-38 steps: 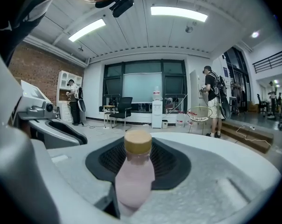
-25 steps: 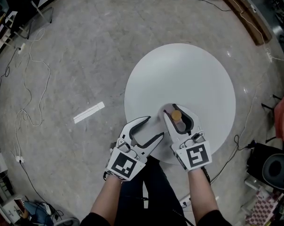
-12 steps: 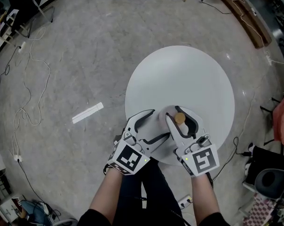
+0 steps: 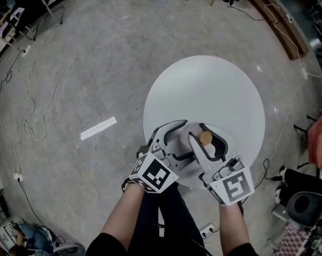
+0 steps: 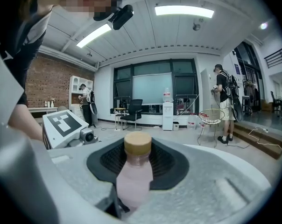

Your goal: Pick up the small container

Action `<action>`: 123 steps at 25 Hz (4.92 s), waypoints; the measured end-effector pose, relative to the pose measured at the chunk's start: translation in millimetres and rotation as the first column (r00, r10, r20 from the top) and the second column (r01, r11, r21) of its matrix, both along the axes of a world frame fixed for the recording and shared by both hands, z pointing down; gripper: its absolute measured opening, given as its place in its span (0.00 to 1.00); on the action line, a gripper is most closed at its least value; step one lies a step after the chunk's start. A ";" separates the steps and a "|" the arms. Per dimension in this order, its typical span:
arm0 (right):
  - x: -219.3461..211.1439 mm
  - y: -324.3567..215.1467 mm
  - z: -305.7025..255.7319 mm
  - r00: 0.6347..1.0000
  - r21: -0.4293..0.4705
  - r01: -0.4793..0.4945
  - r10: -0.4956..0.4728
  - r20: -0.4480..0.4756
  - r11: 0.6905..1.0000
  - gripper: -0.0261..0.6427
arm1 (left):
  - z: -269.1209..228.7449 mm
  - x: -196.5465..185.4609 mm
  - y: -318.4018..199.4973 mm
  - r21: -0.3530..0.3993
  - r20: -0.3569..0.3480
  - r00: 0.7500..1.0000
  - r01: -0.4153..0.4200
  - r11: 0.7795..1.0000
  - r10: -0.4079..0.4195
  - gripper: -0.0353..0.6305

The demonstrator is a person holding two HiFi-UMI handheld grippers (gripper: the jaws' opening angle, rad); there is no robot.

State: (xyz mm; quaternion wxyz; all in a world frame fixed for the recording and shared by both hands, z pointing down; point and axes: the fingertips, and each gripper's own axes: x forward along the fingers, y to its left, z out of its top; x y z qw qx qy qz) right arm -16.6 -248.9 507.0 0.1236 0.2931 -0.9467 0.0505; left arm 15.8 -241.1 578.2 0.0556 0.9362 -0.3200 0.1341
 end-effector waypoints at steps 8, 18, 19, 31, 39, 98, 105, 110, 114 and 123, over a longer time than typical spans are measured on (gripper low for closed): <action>-0.7 0.6 -6.7 1.000 0.000 0.025 -0.025 0.003 1.000 0.23 | -7.6 8.6 -4.5 0.035 -0.022 0.999 -0.037 0.999 0.038 0.59; 11.4 -7.6 -25.1 0.999 0.001 0.037 -0.037 0.025 0.999 0.23 | -26.3 19.2 -12.9 0.053 -0.024 0.999 -0.034 0.998 0.035 0.59; 9.8 -7.7 -28.6 0.999 0.002 0.040 -0.040 0.024 0.999 0.23 | -29.9 17.8 -13.3 0.054 -0.025 0.999 -0.032 0.998 0.033 0.59; -6.0 -9.0 -86.4 0.998 0.020 0.056 -0.057 0.029 0.998 0.23 | -88.1 2.1 -17.5 0.088 -0.034 0.999 -0.020 0.996 0.023 0.59; 1.4 -4.8 -121.6 0.998 0.021 0.054 -0.054 0.024 0.998 0.23 | -123.7 9.7 -13.3 0.090 -0.043 0.999 -0.021 0.996 0.025 0.59; 13.5 16.2 -263.0 0.997 0.051 0.071 -0.072 0.022 0.996 0.23 | -270.6 22.0 8.0 0.112 -0.080 0.997 0.001 0.994 0.008 0.59; 14.1 18.2 -270.4 0.998 0.059 0.060 -0.062 0.019 0.996 0.23 | -278.1 21.9 9.5 0.123 -0.075 0.997 -0.006 0.992 0.015 0.59; 18.2 18.9 -273.4 0.998 0.064 0.052 -0.054 0.022 0.997 0.23 | -281.4 25.8 10.1 0.129 -0.073 0.997 -0.014 0.991 0.024 0.59; 20.3 20.2 -276.8 0.999 0.066 0.050 -0.051 0.016 0.997 0.23 | -284.7 28.3 11.5 0.130 -0.078 0.997 -0.017 0.991 0.027 0.59; 24.4 23.1 -278.5 0.999 0.066 0.051 -0.052 0.010 0.997 0.23 | -286.2 32.8 14.3 0.123 -0.077 0.997 -0.017 0.992 0.027 0.59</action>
